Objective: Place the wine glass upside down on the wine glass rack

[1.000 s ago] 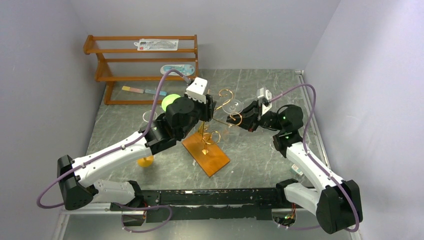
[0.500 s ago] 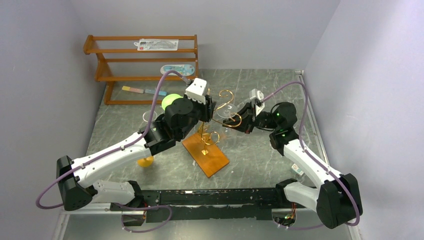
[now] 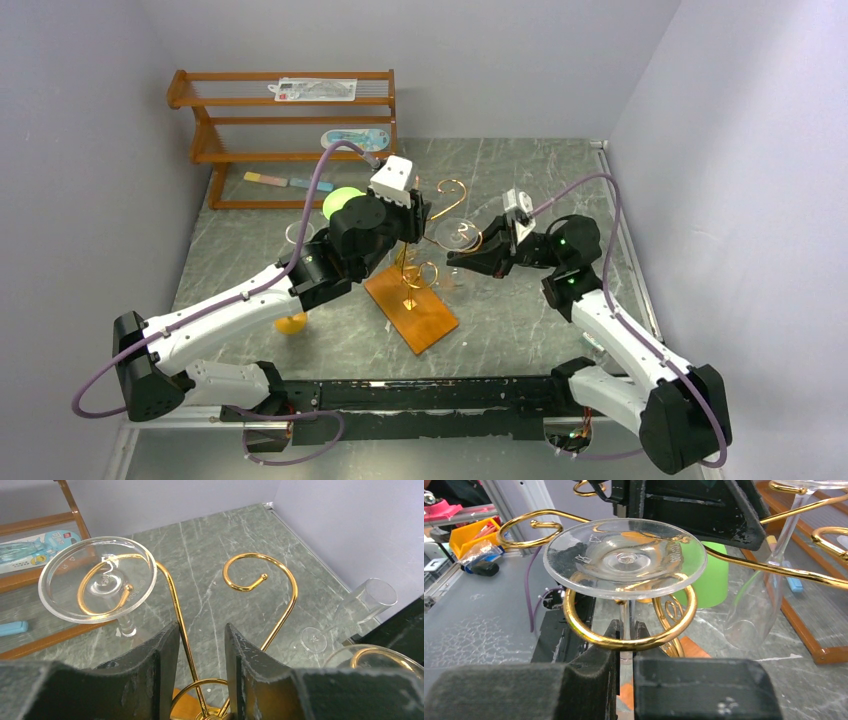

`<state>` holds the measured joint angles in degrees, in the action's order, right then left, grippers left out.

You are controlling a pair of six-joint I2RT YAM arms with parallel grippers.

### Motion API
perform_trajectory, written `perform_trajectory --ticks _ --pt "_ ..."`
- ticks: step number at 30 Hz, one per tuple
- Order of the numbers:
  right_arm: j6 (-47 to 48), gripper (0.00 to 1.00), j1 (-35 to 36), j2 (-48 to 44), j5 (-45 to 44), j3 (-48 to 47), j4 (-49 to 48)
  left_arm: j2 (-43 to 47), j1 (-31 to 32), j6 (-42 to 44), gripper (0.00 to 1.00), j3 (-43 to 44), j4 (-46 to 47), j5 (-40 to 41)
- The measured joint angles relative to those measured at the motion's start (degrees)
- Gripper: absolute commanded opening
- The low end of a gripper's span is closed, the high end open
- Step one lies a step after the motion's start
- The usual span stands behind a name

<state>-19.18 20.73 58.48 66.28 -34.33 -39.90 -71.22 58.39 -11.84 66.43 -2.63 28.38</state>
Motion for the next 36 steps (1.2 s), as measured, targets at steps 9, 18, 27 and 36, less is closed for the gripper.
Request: perform_trajectory --ticks 9,18,27,36 --pt "0.00 0.00 -0.04 -3.89 -1.22 2.25 0.74 0.15 -0.02 -0.02 0.41 -0.20 0.31 0.52" --pt "0.37 0.00 0.22 -8.04 -8.74 4.04 0.76 0.46 -0.07 -0.13 0.42 -0.63 0.85 0.37" --pt "0.15 0.00 0.20 -12.20 -16.11 7.08 -0.07 1.01 -0.52 -0.17 0.43 -0.87 0.81 0.37" --pt "1.14 0.00 0.22 -12.87 -22.99 7.89 2.80 1.38 -0.44 -0.13 0.50 -1.14 0.52 -1.22"
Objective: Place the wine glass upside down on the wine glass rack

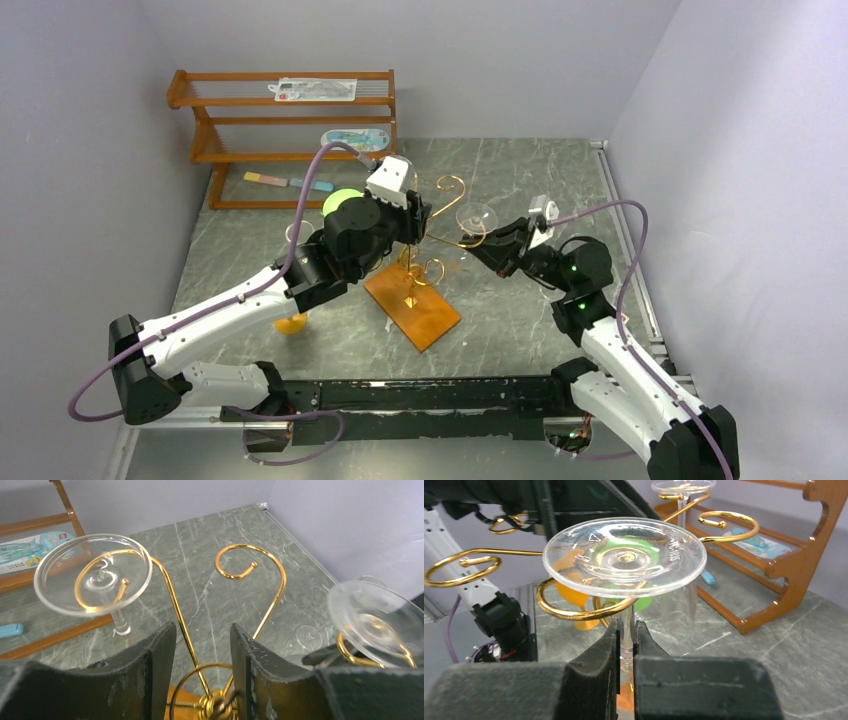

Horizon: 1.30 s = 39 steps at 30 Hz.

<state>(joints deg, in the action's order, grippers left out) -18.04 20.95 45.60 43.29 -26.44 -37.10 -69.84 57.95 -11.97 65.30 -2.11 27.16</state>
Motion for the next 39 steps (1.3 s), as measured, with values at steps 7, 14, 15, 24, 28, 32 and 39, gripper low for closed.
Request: perform_trajectory --ticks 7,14,15,24,28,32,39 --pt "1.62 0.00 -0.15 3.78 -3.28 -1.99 3.06 1.09 -0.11 0.15 0.62 -0.02 -1.03 -2.25" --pt "5.20 0.00 -0.31 5.92 -8.00 -3.80 4.68 2.54 -0.17 0.07 0.69 -0.02 -1.73 -5.07" --pt "5.75 0.00 -0.35 6.36 -8.35 -4.07 4.68 2.80 -0.17 -0.02 0.70 -0.02 -1.81 -5.44" --pt "10.03 0.00 -0.55 10.45 -9.94 -6.75 4.68 4.76 -0.17 -0.94 0.77 0.74 -2.58 -7.43" --pt "11.52 0.00 -0.81 12.83 -10.47 -7.69 3.43 6.16 -0.17 -0.98 0.79 1.44 -2.97 -7.72" --pt "12.11 0.13 -1.11 14.21 -10.78 -8.09 2.21 8.02 -0.17 -0.96 0.80 2.34 -3.41 -7.72" --pt "12.24 0.48 -1.05 13.22 -11.54 -8.13 5.86 9.77 -0.17 -0.90 0.82 3.10 -3.87 -7.43"
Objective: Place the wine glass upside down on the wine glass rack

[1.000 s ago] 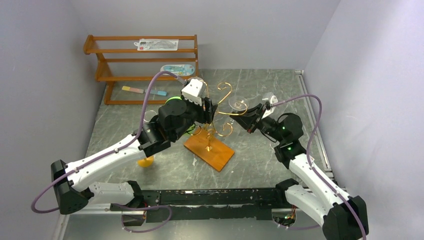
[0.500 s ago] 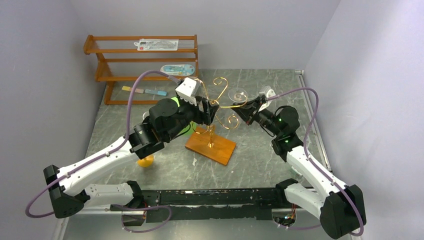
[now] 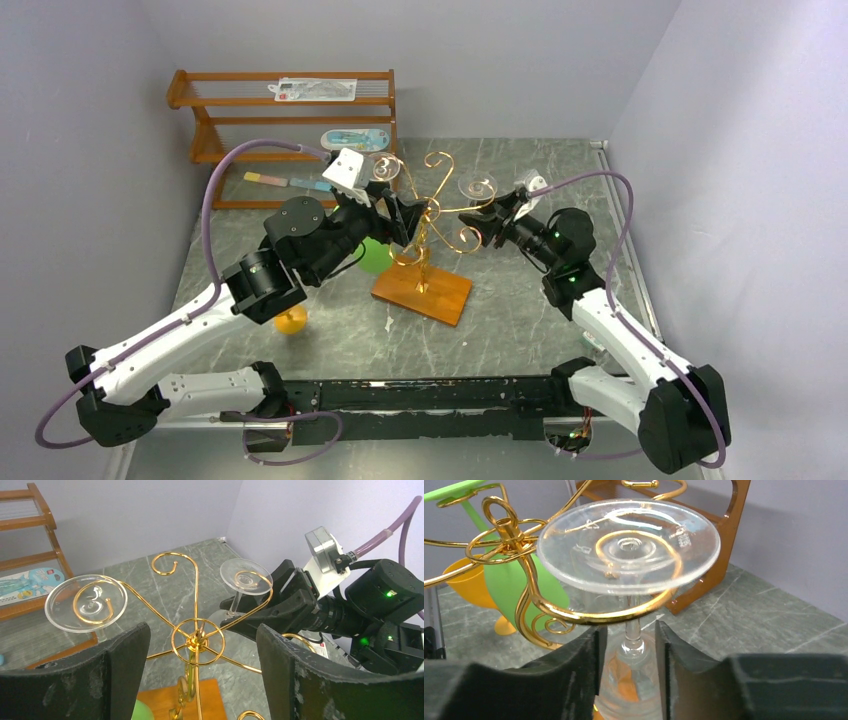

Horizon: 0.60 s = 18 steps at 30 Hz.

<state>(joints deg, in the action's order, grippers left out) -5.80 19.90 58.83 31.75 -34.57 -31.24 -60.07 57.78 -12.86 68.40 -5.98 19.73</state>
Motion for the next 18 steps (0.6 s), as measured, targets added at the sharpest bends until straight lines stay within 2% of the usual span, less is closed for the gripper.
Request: perform_trajectory --ticks 3,7,18 --pt "-0.13 0.55 -0.02 -2.05 -0.79 -0.02 3.50 0.00 0.00 0.04 0.82 0.24 -0.48 0.42" --pt "-0.44 0.59 0.00 -5.95 -2.25 0.02 8.13 0.00 0.00 0.37 0.83 0.24 -1.25 1.18" --pt "-1.99 0.59 -0.02 -14.21 -11.82 -0.83 26.82 1.09 0.00 0.59 0.83 0.26 -3.06 3.63"
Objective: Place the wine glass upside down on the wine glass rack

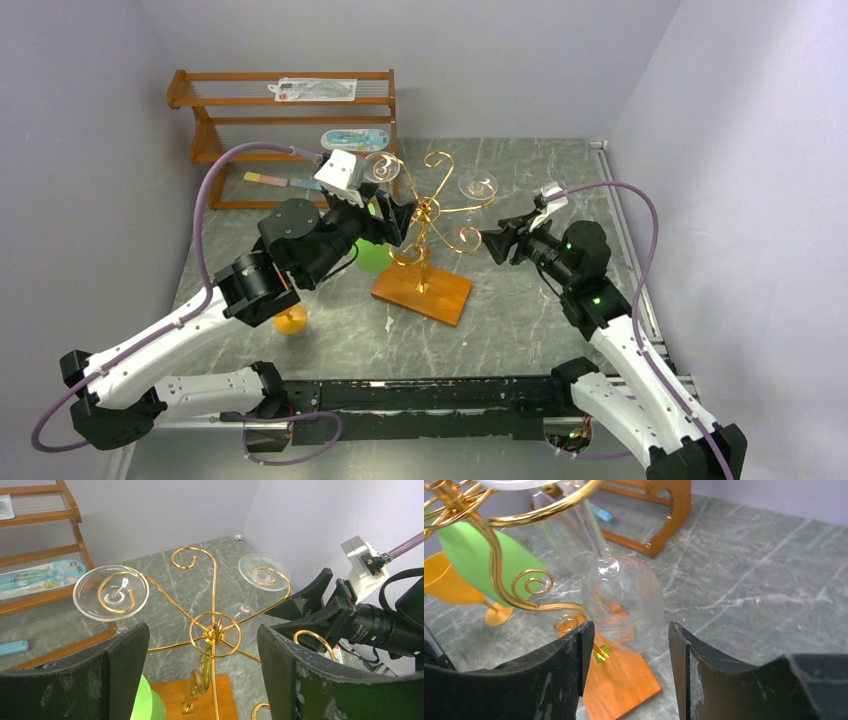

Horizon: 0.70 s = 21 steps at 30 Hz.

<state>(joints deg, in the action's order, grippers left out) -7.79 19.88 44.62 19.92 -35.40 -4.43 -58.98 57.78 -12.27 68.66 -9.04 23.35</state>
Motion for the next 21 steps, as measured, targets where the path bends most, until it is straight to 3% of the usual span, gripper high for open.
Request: perform_trajectory --ticks 6,14,21 --pt "-3.82 0.58 0.02 -1.51 -7.74 -6.14 13.60 1.92 0.00 -0.44 0.84 -0.04 -0.42 0.24" --pt "-11.23 0.55 0.04 -0.61 -30.32 -17.42 26.71 4.83 0.00 -0.59 0.84 -0.63 -0.76 0.87" --pt "-18.45 0.54 0.04 7.50 -52.26 -23.15 37.44 6.43 0.00 -0.57 0.85 -1.36 -1.81 1.55"
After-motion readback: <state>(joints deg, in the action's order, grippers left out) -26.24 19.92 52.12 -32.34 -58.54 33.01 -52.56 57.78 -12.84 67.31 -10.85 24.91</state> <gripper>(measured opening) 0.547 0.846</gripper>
